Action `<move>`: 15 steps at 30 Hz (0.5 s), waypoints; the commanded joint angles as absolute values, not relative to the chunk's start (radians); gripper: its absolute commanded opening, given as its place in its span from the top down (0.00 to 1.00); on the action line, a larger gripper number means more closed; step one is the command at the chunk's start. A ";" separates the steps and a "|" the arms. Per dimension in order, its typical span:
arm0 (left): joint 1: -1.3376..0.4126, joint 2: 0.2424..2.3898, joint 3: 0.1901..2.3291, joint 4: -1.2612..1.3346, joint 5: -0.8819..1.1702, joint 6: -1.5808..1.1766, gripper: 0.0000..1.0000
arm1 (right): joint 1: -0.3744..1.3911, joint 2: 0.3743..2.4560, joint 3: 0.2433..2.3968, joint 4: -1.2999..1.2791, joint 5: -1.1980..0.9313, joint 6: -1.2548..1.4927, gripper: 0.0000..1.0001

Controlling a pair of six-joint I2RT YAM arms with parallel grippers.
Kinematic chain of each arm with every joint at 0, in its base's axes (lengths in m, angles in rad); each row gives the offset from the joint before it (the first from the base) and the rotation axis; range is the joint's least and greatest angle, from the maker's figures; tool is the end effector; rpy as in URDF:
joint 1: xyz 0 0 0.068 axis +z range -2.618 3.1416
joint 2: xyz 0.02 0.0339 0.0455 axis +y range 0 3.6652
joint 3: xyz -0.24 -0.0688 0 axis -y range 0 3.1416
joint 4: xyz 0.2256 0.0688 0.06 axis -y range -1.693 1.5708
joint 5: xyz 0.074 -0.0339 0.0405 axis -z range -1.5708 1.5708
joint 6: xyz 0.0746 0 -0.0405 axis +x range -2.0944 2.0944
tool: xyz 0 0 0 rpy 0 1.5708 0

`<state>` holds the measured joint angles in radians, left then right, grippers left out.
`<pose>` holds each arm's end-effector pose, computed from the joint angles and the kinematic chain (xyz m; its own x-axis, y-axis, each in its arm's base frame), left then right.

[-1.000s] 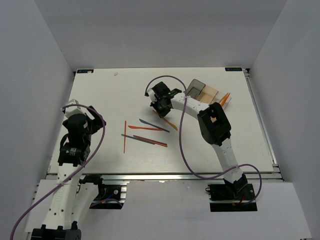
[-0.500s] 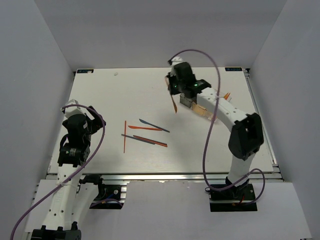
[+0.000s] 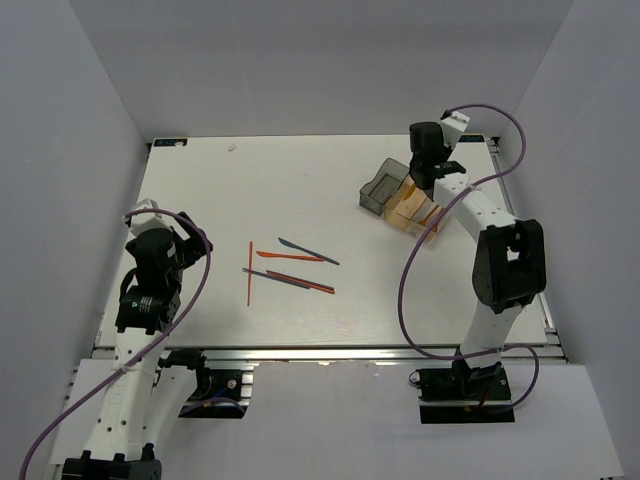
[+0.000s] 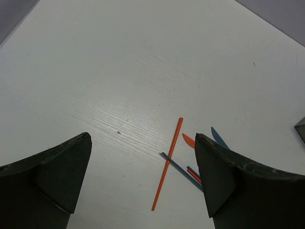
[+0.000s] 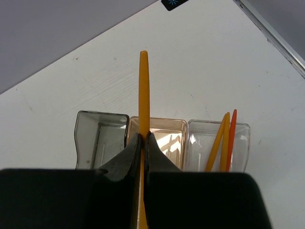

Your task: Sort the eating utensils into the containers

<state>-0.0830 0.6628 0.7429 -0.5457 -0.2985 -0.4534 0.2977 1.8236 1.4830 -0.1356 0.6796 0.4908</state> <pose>0.1819 0.0069 0.2738 -0.3222 -0.3933 -0.8611 -0.3602 0.8921 -0.2727 0.4249 0.0813 0.2665 -0.2424 0.3091 -0.9196 0.4763 0.8637 0.1648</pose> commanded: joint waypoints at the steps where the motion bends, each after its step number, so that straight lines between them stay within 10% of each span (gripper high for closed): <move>1: -0.087 0.661 0.739 -0.532 -0.296 -0.449 0.02 | 0.299 1.867 1.477 -0.014 0.756 0.569 1.00; 15: -0.092 0.666 0.741 -0.532 -0.296 -0.449 0.02 | 0.291 1.901 1.405 -0.011 0.706 0.614 0.97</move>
